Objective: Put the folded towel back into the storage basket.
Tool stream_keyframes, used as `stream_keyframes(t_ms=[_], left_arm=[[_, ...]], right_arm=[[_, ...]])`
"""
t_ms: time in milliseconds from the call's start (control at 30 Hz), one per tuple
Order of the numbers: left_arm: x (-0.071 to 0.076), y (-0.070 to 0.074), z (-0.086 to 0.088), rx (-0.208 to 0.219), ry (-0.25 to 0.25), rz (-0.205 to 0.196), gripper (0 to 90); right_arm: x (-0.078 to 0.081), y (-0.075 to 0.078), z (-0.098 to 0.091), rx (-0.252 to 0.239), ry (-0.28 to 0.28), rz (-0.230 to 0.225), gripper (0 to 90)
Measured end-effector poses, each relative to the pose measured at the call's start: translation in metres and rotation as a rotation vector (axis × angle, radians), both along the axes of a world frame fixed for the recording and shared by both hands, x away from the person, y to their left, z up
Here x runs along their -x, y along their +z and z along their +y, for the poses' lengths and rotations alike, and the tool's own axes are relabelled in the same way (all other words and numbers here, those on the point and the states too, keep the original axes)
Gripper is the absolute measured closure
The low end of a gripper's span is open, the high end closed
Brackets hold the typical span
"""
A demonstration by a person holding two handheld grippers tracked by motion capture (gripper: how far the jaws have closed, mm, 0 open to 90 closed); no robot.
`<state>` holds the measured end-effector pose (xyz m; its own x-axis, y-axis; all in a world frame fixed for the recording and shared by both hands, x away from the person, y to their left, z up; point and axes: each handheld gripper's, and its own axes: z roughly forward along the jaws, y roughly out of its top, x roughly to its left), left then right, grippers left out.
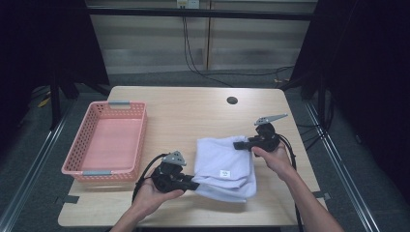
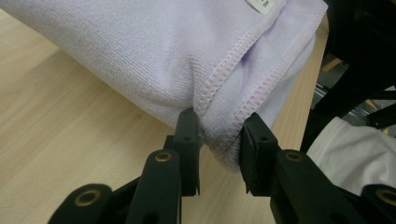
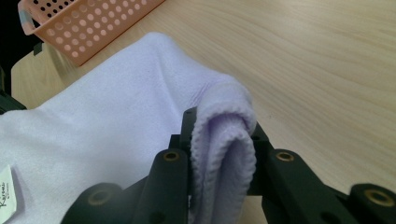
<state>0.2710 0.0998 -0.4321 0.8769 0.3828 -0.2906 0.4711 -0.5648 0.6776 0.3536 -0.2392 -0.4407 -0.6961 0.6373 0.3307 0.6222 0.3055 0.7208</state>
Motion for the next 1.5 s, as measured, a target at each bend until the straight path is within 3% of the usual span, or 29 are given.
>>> stream_keyframes(t_ms=[333, 700, 933, 1267, 1500], left_arm=[[-0.007, 0.022, 0.010, -0.007, 0.024, -0.030, 71.5], [-0.012, 0.034, 0.023, 0.033, 0.057, -0.046, 71.2], [-0.016, 0.045, 0.037, 0.028, 0.071, -0.069, 71.2], [-0.020, 0.057, 0.074, 0.040, 0.135, -0.075, 71.4], [-0.025, 0.068, 0.111, 0.045, 0.200, -0.089, 71.6]], right_arm=[[-0.011, 0.021, 0.010, -0.002, 0.023, -0.026, 76.4], [-0.024, 0.042, 0.021, -0.016, 0.030, -0.047, 76.5], [-0.034, 0.051, 0.036, -0.021, 0.047, -0.057, 76.6], [-0.050, 0.058, 0.069, -0.040, 0.087, -0.073, 76.6], [-0.066, 0.067, 0.105, -0.063, 0.122, -0.084, 76.6]])
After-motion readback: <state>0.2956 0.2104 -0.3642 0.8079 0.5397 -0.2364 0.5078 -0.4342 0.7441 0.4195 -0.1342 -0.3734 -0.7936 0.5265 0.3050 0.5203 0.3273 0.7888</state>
